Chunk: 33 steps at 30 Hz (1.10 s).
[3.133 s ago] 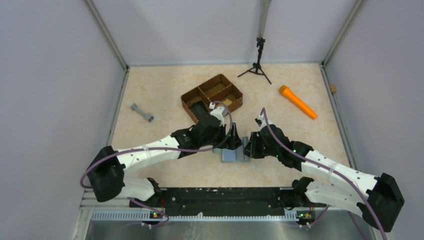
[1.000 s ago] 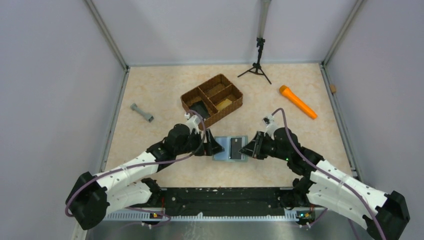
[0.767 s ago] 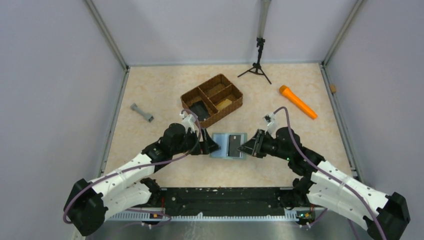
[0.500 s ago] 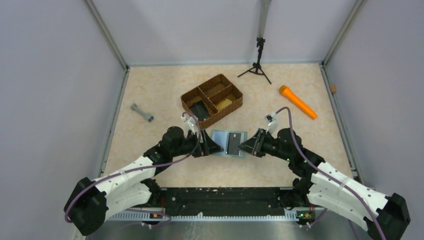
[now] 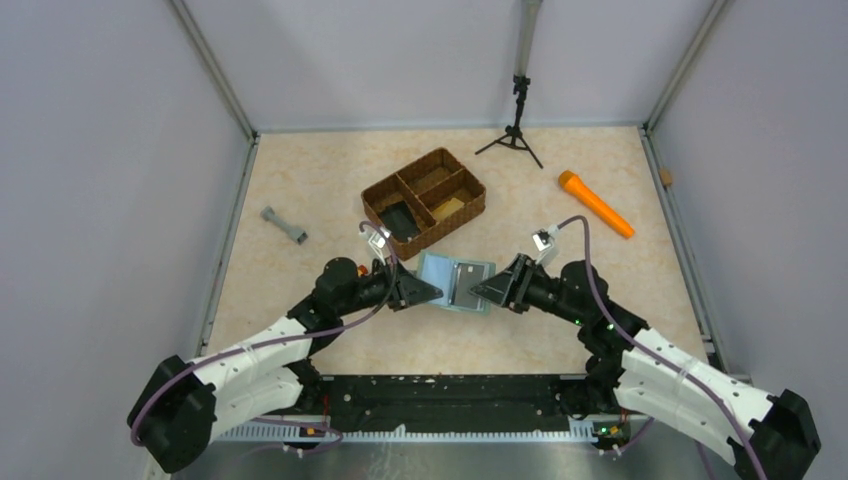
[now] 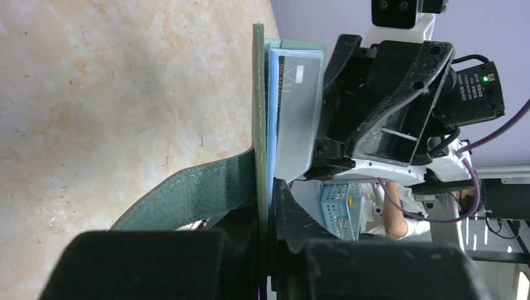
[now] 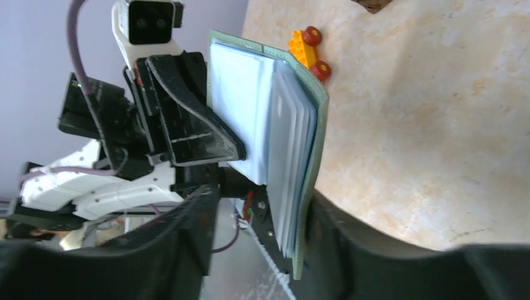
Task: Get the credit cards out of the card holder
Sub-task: Remove the credit card from the card holder.
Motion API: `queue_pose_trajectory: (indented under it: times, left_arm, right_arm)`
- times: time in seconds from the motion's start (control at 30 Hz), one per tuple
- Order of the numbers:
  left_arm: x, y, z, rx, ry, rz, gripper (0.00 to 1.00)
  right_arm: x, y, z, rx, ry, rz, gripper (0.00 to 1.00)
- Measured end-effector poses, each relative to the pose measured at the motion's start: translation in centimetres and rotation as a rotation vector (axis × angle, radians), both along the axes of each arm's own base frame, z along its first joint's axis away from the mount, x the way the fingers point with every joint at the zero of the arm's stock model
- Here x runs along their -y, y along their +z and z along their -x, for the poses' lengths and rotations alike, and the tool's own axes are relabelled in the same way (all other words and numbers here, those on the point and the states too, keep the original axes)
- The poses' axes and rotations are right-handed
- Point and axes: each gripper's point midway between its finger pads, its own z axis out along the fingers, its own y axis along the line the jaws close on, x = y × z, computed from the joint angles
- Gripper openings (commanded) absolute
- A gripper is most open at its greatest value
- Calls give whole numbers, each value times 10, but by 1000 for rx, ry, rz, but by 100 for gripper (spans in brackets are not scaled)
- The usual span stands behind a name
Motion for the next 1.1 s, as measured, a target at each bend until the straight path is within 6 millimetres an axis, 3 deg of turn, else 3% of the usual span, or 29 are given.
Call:
queue_pose_trajectory:
  times: [0.07,0.2,0.33,0.43,0.57,0.77,0.93,1.1]
  left_arm:
    - [-1,3,1,7,4,10,0]
    - [-2,12,2,21,8,42,0]
    - [-2,19,3,25,9,73,0]
    - [-1,22,4,23,1,100,0]
    - [2,18,3,1,-7,113,0]
    - [-1,9,1,0,9,74,0]
    - [-9,-1,0,12,38,11,4]
    - [-9,0,-2,34,35,-15,7]
  right_arm:
    - [-1,5,0,16,6,-18,66]
    - [-3,12,1,44,16,-45,67]
    - [-6,9,0,42,28,-54,52]
    - [-9,4,-1,26,34,-60,49]
    - [-12,-2,-2,6,38,-63,30]
    - [-11,-1,-2,5,35,-67,28]
    - [-5,3,-1,23,17,-65,1]
    - [-3,1,-1,22,10,-54,0]
